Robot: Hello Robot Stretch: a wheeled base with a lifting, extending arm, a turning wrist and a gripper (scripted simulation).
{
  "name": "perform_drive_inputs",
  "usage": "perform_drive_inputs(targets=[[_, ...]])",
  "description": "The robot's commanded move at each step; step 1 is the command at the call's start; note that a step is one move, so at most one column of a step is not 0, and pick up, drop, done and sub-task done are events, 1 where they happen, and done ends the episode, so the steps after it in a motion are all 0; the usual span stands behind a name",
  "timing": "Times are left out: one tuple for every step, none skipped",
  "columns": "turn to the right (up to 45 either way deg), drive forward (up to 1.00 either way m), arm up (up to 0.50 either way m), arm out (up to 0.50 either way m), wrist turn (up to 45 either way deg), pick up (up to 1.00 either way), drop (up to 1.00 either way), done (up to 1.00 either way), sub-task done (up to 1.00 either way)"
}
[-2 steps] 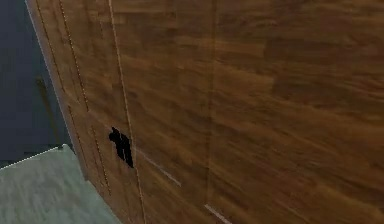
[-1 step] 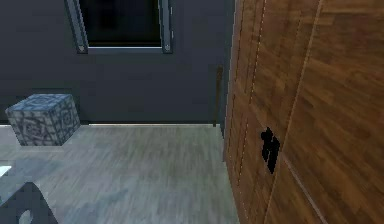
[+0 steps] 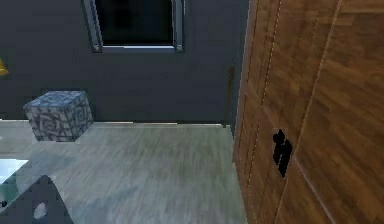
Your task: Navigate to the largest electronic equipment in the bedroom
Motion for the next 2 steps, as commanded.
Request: perform_drive_inputs(targets=[[0.0, 1.00, 0.00, 0.00, 0.0, 0.00, 0.00, 0.00, 0.00], [-3.0, 0.00, 0.00, 0.00, 0.0, 0.00, 0.00, 0.00, 0.00]])
